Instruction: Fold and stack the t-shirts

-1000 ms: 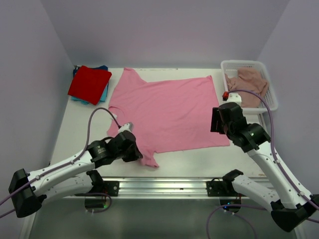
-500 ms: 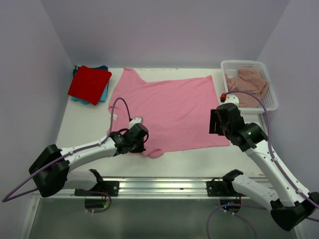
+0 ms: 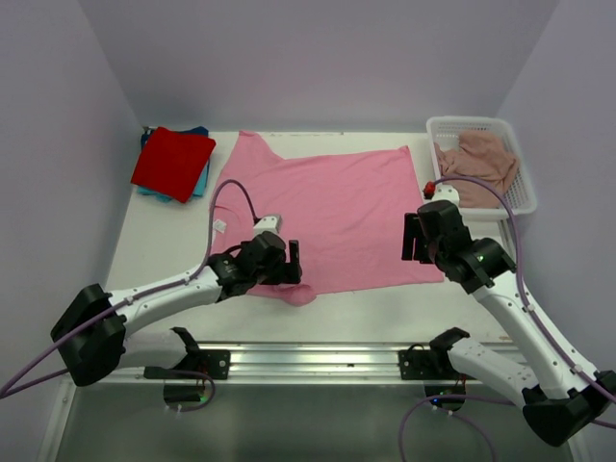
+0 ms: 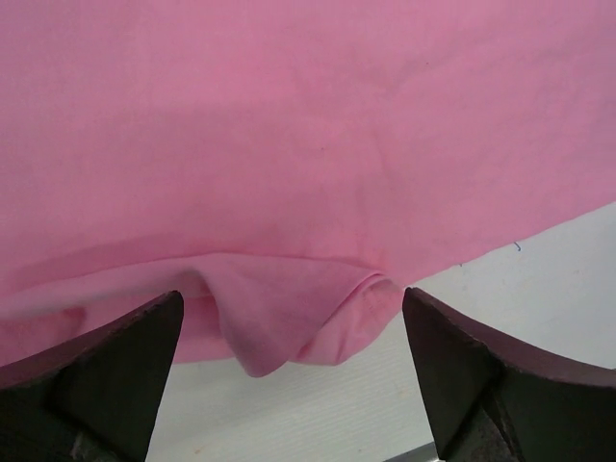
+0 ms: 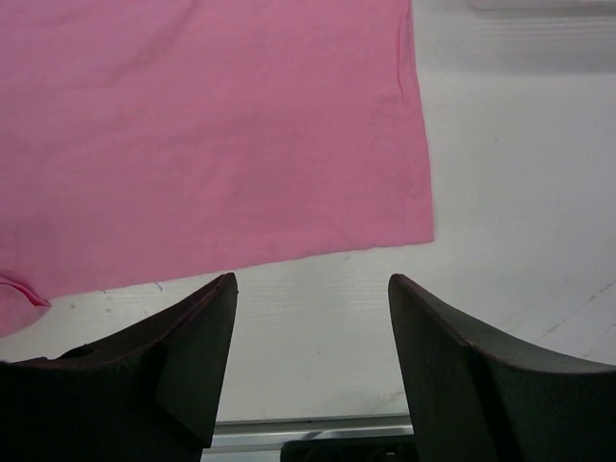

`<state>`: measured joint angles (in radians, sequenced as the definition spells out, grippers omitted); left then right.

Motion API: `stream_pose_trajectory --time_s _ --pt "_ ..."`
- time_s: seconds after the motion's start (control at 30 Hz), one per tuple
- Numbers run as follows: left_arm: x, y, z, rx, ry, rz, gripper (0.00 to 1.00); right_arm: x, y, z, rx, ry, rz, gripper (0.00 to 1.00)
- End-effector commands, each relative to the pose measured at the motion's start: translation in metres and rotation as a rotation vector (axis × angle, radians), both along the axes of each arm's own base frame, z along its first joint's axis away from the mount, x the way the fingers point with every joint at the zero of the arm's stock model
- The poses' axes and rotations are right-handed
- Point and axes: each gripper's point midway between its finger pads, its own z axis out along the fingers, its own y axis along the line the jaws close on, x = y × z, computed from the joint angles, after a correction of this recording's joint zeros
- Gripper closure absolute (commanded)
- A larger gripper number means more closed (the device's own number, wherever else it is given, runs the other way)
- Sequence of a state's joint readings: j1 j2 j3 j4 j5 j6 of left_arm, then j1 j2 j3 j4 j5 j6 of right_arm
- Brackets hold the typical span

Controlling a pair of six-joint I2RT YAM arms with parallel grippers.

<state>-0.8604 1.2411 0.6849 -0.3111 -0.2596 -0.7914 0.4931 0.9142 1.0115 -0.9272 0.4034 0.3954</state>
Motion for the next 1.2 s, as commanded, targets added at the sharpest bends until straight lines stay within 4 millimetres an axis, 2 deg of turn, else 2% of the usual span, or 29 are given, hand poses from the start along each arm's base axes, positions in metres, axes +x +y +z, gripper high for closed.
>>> stream_pose_trajectory --time_s 0.0,0.13,0.23,0.33,0.4,0.53,0.67,0.87,1.1,1.17 --pt "0.004 -0.006 0.022 -0.015 -0.022 -0.011 0.00 0.001 0.004 0.001 0.019 -0.007 0.007 0.32" --pt "-0.032 -0.010 0.004 0.001 0.152 -0.054 0.00 0.001 0.003 0.002 0.017 -0.012 0.002 0.32" --pt "-0.065 -0.017 -0.007 -0.063 0.264 -0.096 0.01 0.001 0.005 -0.001 0.021 -0.005 0.004 0.32" --pt "-0.082 -0.018 -0.007 -0.113 0.313 -0.081 0.03 0.001 0.005 -0.002 0.024 -0.003 0.000 0.32" --pt "-0.087 -0.018 -0.003 -0.136 0.305 -0.077 0.03 0.000 0.005 -0.001 0.027 -0.007 0.001 0.32" --pt "-0.072 -0.003 -0.009 -0.080 0.218 -0.024 0.02 0.000 0.005 -0.001 0.028 -0.005 0.004 0.33" --pt "-0.051 0.001 -0.018 0.004 0.133 -0.023 0.00 -0.001 0.005 0.002 0.034 -0.009 0.005 0.33" --pt "-0.025 -0.015 -0.022 0.006 0.054 -0.065 0.01 -0.005 0.002 0.008 0.041 -0.019 -0.003 0.34" --pt "0.002 -0.038 0.016 -0.058 -0.067 -0.108 0.03 -0.007 0.003 0.008 0.048 -0.019 -0.003 0.34" --pt "0.007 -0.042 0.021 -0.063 -0.082 -0.115 0.03 -0.006 0.003 0.008 0.050 -0.019 -0.001 0.34"
